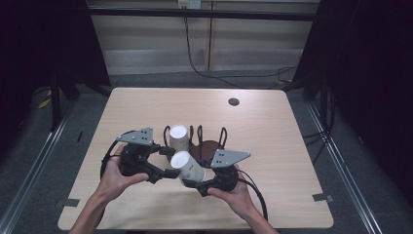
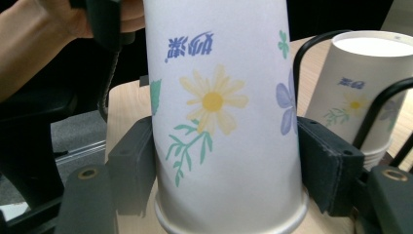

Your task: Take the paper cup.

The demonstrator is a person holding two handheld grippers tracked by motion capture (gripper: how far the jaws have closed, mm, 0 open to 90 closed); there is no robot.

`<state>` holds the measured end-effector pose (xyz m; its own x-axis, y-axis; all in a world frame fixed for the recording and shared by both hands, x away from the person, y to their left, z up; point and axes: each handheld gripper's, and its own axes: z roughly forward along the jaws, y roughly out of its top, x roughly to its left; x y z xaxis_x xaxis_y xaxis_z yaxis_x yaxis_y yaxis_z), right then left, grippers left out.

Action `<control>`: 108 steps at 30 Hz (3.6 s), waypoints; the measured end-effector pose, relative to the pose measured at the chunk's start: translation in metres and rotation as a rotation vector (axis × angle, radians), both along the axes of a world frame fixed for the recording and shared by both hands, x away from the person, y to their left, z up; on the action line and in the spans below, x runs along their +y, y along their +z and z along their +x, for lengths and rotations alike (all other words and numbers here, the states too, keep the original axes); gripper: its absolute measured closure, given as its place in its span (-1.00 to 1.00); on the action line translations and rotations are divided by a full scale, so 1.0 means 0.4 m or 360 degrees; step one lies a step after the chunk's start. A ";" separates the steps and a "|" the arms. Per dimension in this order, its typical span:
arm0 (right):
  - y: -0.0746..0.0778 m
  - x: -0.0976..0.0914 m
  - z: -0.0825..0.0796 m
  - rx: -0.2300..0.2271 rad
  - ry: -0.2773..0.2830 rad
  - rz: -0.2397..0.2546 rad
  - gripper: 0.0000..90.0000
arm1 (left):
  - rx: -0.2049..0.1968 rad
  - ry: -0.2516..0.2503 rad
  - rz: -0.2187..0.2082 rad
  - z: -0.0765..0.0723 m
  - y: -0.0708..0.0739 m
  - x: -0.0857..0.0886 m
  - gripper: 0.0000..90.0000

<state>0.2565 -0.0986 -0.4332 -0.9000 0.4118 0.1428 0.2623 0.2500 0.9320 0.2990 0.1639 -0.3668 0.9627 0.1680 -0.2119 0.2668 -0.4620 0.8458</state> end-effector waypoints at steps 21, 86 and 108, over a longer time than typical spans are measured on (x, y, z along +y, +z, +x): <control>0.011 -0.028 0.015 0.0109 0.0014 -0.0161 -0.31 | -0.0051 0.0040 0.0100 0.004 -0.021 0.008 -0.59; 0.052 -0.001 0.059 0.0233 0.0244 -0.0911 -0.29 | -0.0101 -0.0055 0.0445 -0.006 -0.089 -0.057 -0.58; 0.027 0.043 0.040 0.0227 0.0364 -0.1113 -0.29 | -0.0055 -0.0187 0.0584 -0.013 -0.125 -0.096 -0.45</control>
